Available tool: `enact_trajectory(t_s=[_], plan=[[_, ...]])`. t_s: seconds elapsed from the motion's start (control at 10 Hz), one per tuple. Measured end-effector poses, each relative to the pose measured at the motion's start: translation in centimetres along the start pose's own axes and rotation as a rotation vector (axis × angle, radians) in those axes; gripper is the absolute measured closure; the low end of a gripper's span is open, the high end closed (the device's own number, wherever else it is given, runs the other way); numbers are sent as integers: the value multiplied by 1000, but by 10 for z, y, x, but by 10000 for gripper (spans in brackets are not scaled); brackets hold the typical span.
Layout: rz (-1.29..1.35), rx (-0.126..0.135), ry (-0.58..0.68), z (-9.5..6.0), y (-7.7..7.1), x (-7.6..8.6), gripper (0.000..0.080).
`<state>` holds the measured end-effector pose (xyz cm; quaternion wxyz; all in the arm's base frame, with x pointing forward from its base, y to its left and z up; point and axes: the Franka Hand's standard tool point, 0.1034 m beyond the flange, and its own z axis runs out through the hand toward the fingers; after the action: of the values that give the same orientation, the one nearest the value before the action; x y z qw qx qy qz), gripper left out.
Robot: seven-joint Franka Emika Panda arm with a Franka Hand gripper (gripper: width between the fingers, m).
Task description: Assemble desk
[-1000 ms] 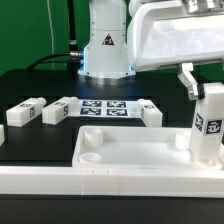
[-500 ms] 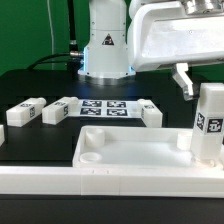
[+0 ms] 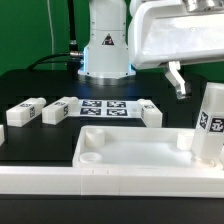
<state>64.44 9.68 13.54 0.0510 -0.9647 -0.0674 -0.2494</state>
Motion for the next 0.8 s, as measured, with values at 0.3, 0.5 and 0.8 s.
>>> enact_trajectory(t_s=[0.3,0.5,0.8], plan=[[4,8,-14,-14,-5,9,150],[4,16,-54,-11,-6,4,150],[20,42,-172,-8,-13,-6,150]])
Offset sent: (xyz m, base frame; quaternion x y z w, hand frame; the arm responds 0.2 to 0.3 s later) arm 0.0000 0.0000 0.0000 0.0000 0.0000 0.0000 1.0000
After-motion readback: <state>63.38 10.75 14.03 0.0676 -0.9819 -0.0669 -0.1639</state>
